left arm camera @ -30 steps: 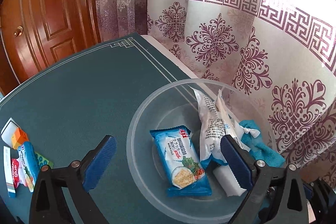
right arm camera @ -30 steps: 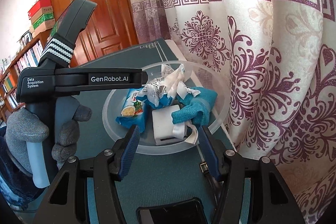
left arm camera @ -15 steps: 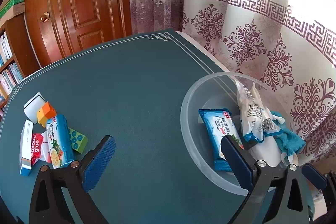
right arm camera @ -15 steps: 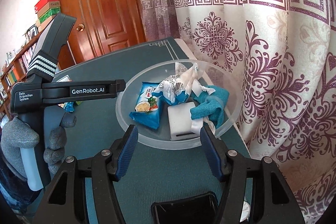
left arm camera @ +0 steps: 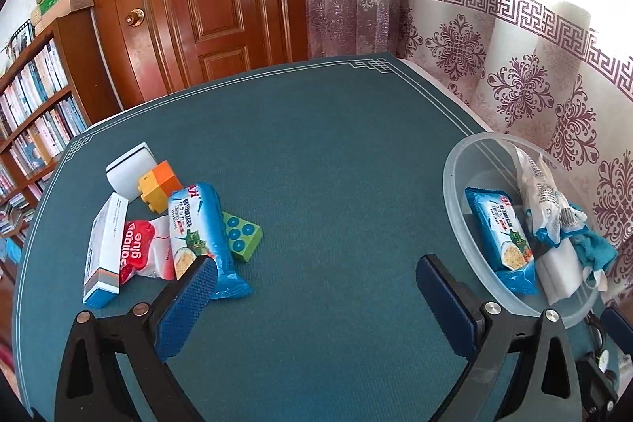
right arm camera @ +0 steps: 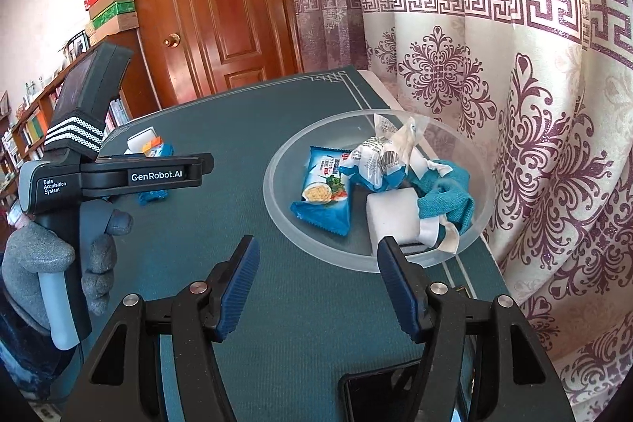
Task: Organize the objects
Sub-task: 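Withdraw the left gripper from the basin back toward the remaining items, then move the left gripper to the white medicine box and close on it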
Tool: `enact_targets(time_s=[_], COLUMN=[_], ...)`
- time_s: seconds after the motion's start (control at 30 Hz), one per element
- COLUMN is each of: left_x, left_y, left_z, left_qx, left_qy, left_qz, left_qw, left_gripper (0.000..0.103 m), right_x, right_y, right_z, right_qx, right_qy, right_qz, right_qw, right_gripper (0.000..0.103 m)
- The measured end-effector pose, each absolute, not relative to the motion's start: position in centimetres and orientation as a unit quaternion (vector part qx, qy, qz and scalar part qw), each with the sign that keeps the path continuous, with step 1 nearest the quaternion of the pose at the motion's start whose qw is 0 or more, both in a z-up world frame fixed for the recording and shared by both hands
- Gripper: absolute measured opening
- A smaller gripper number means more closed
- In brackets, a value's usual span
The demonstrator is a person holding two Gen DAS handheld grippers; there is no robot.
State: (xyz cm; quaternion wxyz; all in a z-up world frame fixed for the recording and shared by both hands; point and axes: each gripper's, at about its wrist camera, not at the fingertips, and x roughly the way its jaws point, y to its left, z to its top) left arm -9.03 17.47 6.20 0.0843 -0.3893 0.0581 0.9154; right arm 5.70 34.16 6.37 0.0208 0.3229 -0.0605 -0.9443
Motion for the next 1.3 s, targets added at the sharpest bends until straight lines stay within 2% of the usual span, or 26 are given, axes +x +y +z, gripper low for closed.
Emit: enact_targets(time_s=[0.8, 1.3], left_x=[-10.0, -13.0], left_y=[5.9, -1.3], left_z=[5.7, 3.6], left_qx=[-0.383, -0.414], left_qy=[-0.006, -0.065], left_qz=[0.924, 0.907], left_qw=[0.007, -0.028], left_gripper=[0.102, 0.102], right_x=[2.3, 1.3], right_y=[26.9, 24.6], right_z=[2.4, 1.2], right_qx=[0.387, 0.406], right_qy=[-0.042, -0.022], right_qz=[-0.918, -0.911], right_qw=[0.073, 0.077], right_gripper=[0.065, 0.066])
